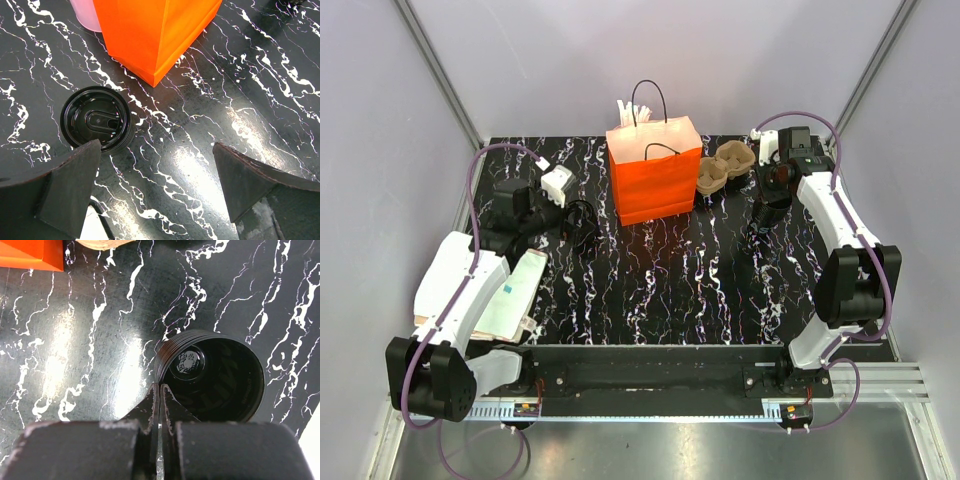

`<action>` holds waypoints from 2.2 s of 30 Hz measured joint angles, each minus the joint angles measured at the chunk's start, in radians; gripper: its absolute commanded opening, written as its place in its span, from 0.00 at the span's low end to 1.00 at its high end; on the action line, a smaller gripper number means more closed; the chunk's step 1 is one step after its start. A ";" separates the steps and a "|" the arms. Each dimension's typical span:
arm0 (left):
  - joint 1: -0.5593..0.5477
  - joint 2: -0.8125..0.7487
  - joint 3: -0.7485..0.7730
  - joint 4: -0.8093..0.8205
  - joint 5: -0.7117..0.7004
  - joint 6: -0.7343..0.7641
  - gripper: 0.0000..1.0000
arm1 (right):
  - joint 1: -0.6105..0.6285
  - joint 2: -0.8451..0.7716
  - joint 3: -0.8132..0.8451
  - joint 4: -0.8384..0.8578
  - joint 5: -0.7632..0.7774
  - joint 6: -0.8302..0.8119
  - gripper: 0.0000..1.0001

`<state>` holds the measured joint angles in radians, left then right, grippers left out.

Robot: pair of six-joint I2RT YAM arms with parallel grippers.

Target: Pack the takeout coffee

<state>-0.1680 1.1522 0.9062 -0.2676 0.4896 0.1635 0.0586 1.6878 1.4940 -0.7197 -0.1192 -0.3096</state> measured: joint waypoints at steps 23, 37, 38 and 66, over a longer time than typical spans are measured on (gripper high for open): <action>0.003 -0.007 0.000 0.000 0.001 -0.004 0.99 | 0.007 -0.034 0.001 0.020 0.077 -0.011 0.00; 0.005 -0.015 -0.014 0.008 0.001 -0.005 0.99 | 0.062 -0.071 0.039 0.023 0.193 -0.045 0.00; 0.005 -0.015 -0.014 0.008 0.001 -0.005 0.99 | 0.068 -0.071 0.040 0.023 0.208 -0.050 0.00; 0.011 -0.024 -0.016 0.016 0.000 -0.011 0.99 | 0.189 -0.185 0.113 0.026 0.459 -0.179 0.00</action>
<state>-0.1570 1.1282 0.8898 -0.2516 0.4896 0.1520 0.2474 1.5028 1.6070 -0.6933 0.3397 -0.4885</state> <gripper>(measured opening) 0.987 0.010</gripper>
